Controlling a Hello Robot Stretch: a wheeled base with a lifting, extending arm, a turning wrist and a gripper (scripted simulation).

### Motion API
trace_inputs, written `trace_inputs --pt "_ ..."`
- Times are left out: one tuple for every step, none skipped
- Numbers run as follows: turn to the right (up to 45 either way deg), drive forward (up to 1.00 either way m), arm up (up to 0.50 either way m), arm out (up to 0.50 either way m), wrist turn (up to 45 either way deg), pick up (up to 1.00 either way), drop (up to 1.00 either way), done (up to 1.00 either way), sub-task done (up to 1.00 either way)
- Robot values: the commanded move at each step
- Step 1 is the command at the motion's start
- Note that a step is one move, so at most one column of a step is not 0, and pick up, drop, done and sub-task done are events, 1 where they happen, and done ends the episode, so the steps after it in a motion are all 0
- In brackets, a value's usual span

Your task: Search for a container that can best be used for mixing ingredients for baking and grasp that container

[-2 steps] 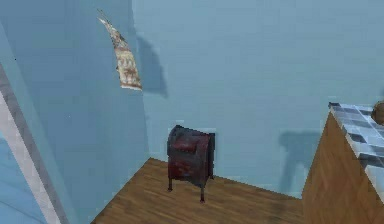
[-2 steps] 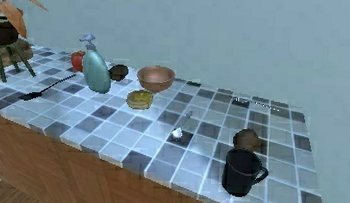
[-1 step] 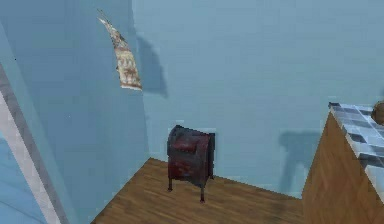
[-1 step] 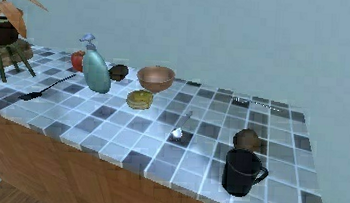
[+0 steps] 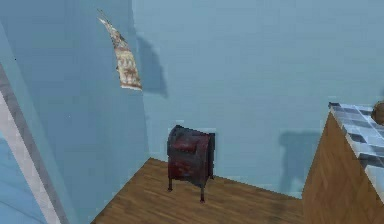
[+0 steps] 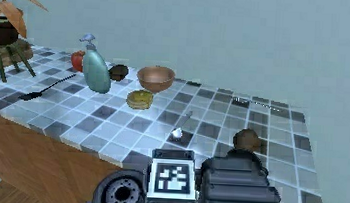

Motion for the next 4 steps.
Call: trace_inputs --pt "0.0 0.0 0.0 0.5 0.0 0.0 0.0 0.0 0.0" --pt "0.0 0.0 0.0 0.0 45.0 0.0 0.0 0.0 0.0" --pt "0.0 0.0 0.0 0.0 45.0 0.0 0.0 0.0 0.0" --pt "0.0 0.0 0.0 0.0 45.0 0.0 0.0 0.0 0.0"
